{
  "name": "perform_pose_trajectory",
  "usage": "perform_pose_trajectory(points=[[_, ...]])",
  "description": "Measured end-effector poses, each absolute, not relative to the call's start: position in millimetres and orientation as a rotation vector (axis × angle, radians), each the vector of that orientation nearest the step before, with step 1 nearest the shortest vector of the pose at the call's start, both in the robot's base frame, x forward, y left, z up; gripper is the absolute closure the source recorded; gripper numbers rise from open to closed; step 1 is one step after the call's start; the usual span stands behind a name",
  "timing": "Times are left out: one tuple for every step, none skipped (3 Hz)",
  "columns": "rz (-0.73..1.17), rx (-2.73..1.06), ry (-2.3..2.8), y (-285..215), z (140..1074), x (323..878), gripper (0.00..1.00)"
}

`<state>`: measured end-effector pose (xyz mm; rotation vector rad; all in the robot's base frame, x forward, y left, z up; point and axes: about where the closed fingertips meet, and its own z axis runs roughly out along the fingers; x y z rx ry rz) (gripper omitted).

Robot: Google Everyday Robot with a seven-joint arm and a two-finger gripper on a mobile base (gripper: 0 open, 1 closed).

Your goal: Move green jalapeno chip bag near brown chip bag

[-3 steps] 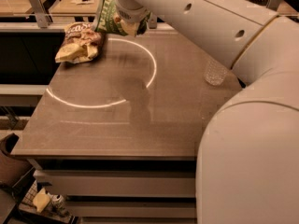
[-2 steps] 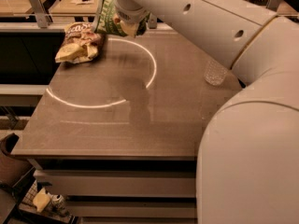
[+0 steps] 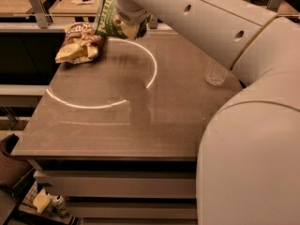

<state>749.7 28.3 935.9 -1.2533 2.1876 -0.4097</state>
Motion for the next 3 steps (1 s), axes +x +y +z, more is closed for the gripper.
perform_pose_trajectory(points=[[-0.410,-1.255,2.189,28.4,934.1,749.9,0.13],[-0.411,-1.258,2.192,28.5,932.0,750.2,0.00],[-0.411,-1.258,2.192,28.5,931.9,750.2,0.00]])
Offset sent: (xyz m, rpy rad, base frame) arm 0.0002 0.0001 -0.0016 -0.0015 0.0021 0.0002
